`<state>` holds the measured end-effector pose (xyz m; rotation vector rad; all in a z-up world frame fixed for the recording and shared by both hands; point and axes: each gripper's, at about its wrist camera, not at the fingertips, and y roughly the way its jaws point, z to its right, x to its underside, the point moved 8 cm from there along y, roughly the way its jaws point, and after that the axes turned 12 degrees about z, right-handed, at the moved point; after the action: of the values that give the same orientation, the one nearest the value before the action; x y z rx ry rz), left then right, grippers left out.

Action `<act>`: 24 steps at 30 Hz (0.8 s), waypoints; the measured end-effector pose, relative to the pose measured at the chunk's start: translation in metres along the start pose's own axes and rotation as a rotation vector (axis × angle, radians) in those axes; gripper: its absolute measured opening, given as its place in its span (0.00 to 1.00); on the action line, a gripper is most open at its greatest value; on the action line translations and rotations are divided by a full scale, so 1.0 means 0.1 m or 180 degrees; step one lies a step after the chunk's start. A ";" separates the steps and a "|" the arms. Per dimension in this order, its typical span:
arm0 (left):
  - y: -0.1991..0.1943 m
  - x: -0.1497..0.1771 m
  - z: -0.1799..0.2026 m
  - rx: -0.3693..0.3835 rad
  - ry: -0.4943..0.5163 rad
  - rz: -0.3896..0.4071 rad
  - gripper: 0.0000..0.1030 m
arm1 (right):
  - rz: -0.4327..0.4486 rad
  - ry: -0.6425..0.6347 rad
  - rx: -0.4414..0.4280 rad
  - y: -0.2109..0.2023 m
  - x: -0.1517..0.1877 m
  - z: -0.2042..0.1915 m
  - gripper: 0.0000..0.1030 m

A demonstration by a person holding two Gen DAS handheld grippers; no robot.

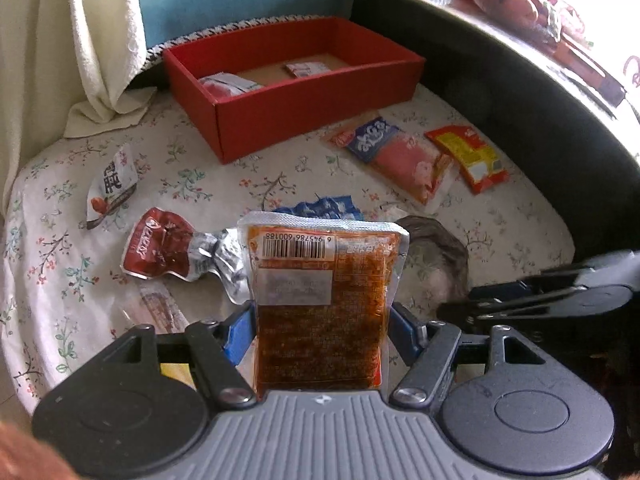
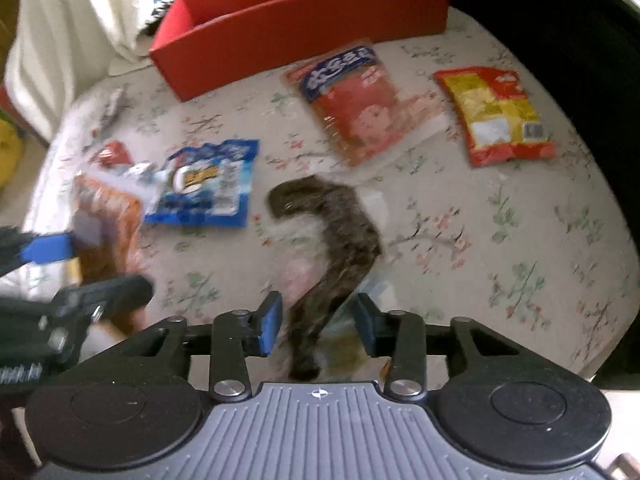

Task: Organize snacks
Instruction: 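Grasp and lift the dark brown snack with right tool while left holds packet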

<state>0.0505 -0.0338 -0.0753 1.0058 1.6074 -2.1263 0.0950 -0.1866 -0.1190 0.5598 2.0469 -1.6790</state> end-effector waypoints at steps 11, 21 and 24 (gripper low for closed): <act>0.11 0.04 0.03 0.0071 -0.0055 -0.0164 0.60 | 0.0083 -0.0349 0.0263 0.15 -0.07 -0.06 0.66; 0.13 0.04 0.00 -0.0024 -0.0014 -0.0154 0.60 | 0.0097 0.0134 0.0095 -0.02 -0.12 0.17 0.36; 0.15 0.03 -0.01 -0.0060 -0.0033 -0.0157 0.60 | 0.0077 0.0220 0.0001 -0.02 -0.13 0.17 0.56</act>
<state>0.0581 -0.0375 -0.0883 0.9574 1.6608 -2.1404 0.1058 -0.2038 -0.1126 0.6487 2.0795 -1.6680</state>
